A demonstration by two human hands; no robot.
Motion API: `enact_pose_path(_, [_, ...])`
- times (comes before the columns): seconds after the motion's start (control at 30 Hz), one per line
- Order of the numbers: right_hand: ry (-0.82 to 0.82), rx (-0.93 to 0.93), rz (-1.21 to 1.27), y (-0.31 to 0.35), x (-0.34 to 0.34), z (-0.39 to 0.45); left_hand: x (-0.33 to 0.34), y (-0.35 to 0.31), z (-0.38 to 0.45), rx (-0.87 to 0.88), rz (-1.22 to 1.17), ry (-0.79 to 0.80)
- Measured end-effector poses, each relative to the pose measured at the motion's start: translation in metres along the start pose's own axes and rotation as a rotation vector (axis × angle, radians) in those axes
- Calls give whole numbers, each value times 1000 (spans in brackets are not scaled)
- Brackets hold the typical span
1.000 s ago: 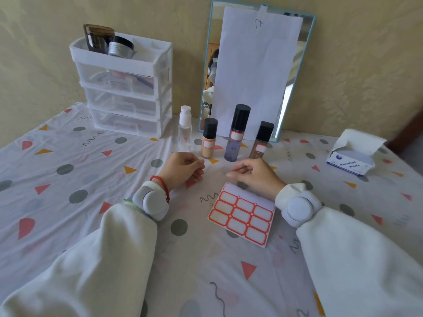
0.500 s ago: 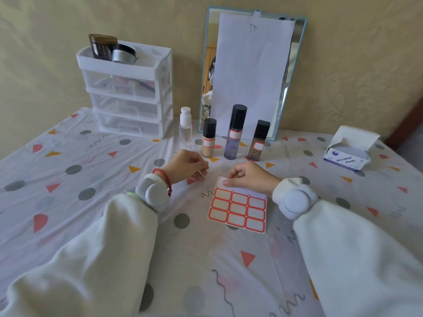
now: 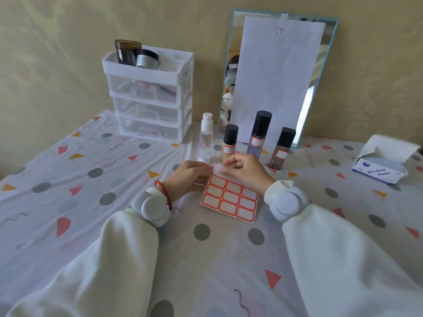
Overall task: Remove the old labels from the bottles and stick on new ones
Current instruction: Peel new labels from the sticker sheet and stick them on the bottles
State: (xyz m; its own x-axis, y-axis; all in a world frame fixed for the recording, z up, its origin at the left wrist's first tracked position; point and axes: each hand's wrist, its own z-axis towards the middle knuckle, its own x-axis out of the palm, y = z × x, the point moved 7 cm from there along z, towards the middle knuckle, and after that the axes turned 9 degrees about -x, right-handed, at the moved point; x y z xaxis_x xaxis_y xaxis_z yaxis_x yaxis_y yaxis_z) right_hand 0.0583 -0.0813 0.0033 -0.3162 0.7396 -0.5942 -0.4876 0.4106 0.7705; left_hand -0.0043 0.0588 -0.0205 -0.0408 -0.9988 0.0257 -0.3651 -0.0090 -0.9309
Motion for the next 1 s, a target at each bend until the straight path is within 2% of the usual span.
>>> enact_pose_path(0.17, [-108,-7,33,-9,0,-6,4,1,-1,-13,51,30])
enact_pose_path(0.3, [-242,-240,-141,10,-1,-12,-3,3,2,25,47,-42])
enact_pose_path(0.43, [-189,-355,-189,21,9,-16,-5,2,1,34,36,-67])
enact_pose_path(1.0, [-171,-345,-105,22,13,-20,-2,0,1,86,47,-75])
